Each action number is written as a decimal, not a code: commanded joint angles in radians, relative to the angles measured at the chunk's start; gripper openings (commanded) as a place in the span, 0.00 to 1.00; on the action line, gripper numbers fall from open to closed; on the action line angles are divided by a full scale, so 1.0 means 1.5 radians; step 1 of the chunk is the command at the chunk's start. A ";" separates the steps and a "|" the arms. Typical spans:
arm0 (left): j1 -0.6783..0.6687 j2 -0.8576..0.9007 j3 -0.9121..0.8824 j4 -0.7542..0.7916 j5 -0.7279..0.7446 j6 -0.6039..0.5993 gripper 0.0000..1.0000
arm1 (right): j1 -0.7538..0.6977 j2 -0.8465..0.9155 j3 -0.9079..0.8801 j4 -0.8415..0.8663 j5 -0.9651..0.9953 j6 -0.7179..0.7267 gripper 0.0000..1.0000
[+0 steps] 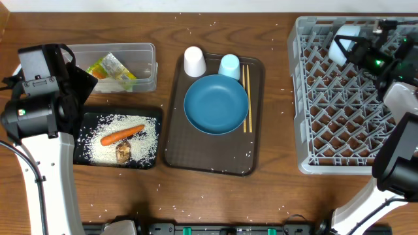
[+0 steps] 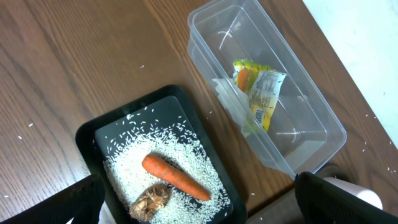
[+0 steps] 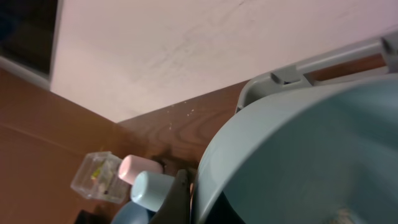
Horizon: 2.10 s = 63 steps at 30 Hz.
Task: Sort waste into correct bins and load items into the dishwasher rack
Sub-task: 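Release the bowl and raise the right gripper out of the rack, then move the right gripper left to the blue plate on the brown tray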
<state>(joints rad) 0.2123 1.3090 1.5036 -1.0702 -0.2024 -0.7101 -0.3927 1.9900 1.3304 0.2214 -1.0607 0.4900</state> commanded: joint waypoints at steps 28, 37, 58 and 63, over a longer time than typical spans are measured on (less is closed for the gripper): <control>0.001 -0.001 0.005 -0.002 -0.011 -0.001 0.98 | -0.120 -0.010 0.006 -0.117 -0.104 0.020 0.07; 0.001 -0.001 0.005 -0.002 -0.011 -0.002 0.98 | -0.133 -0.080 0.006 -0.280 -0.008 -0.030 0.87; 0.001 -0.001 0.005 -0.002 -0.011 -0.001 0.98 | 0.032 -0.462 0.006 -0.577 0.228 -0.132 0.93; 0.001 -0.001 0.005 -0.002 -0.011 -0.002 0.98 | 0.284 -0.450 0.006 -0.609 0.430 -0.190 0.94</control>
<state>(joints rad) 0.2123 1.3090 1.5036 -1.0702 -0.2024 -0.7101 -0.1455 1.2858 1.3334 -0.6777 -0.6342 0.2913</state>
